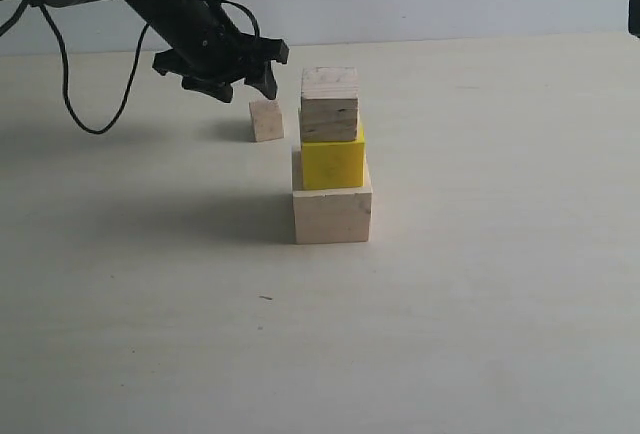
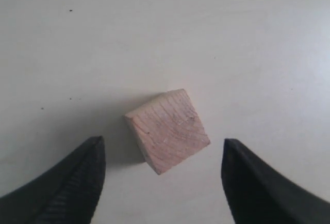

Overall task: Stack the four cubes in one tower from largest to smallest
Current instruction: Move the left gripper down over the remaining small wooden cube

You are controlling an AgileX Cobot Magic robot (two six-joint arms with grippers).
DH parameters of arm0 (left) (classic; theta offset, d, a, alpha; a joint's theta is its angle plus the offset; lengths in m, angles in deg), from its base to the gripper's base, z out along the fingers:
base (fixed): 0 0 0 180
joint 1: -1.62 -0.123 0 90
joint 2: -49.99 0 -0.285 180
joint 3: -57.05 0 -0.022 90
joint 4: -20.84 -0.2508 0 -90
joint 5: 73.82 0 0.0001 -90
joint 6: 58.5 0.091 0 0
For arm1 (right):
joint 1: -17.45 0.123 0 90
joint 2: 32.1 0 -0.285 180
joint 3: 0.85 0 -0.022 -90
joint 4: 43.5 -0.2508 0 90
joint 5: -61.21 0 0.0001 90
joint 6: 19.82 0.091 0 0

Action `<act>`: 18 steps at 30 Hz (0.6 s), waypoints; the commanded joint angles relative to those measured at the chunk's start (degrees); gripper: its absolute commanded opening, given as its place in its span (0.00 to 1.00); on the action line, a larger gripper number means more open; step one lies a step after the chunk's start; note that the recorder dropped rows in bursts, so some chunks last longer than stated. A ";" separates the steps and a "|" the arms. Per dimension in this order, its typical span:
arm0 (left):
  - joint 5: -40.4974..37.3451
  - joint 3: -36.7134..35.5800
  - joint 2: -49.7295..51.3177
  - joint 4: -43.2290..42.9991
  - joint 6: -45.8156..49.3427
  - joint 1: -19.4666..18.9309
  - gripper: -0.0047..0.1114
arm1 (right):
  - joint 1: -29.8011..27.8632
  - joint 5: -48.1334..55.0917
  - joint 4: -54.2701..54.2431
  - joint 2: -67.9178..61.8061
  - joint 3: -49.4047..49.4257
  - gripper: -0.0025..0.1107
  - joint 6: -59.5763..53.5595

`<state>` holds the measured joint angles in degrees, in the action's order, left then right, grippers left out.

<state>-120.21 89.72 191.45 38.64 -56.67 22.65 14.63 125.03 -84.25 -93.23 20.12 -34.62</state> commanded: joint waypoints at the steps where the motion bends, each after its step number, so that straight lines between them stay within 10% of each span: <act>1: 2.05 0.24 -0.17 1.50 -0.77 0.22 0.59 | -0.29 -0.43 -0.18 0.29 -0.06 0.02 -0.13; 18: 3.06 0.24 1.64 4.42 -7.01 0.22 0.56 | -0.29 -0.43 -0.18 0.29 -0.06 0.02 -0.13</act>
<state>-116.98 89.72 192.31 41.31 -63.45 22.65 14.63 125.03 -84.25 -93.23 20.12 -34.62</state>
